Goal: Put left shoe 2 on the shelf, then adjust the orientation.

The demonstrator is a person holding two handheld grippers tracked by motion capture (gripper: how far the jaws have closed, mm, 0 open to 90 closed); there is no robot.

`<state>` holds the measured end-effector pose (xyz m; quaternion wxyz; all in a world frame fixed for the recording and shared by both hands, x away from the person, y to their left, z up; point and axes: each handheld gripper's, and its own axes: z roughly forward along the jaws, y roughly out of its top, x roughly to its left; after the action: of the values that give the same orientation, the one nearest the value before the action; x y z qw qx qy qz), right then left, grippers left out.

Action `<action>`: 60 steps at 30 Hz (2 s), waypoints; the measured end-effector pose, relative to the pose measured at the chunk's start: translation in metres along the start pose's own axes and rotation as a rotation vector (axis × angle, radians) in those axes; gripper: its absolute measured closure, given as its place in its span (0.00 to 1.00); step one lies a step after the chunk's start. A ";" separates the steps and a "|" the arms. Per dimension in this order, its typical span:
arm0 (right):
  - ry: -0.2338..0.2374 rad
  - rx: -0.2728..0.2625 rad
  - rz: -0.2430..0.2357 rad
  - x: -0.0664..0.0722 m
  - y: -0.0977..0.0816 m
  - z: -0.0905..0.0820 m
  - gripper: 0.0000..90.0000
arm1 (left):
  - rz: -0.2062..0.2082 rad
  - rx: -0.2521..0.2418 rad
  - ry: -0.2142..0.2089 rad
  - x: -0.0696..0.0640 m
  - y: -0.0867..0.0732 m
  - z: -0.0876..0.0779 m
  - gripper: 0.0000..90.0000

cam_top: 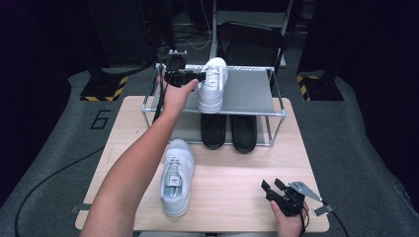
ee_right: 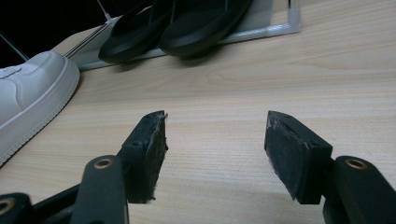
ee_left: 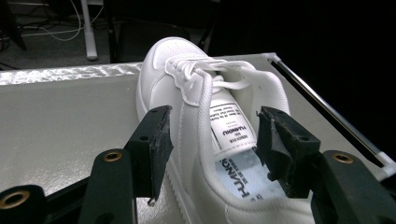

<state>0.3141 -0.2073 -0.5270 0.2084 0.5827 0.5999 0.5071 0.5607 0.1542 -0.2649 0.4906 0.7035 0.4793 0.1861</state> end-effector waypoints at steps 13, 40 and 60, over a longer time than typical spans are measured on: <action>-0.016 0.005 -0.017 0.002 -0.001 0.000 0.43 | 0.036 0.014 -0.032 0.011 -0.020 -0.032 0.51; 0.015 0.069 -0.090 0.017 0.000 0.005 0.43 | -0.011 0.040 -0.029 0.057 -0.119 -0.079 0.56; 0.067 0.091 -0.152 0.052 0.007 0.016 0.46 | 0.009 0.004 -0.013 0.060 -0.171 -0.104 0.55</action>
<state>0.3187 -0.1552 -0.5096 0.1993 0.5271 0.6714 0.4814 0.4287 0.2696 -0.3793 0.4916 0.7077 0.4734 0.1829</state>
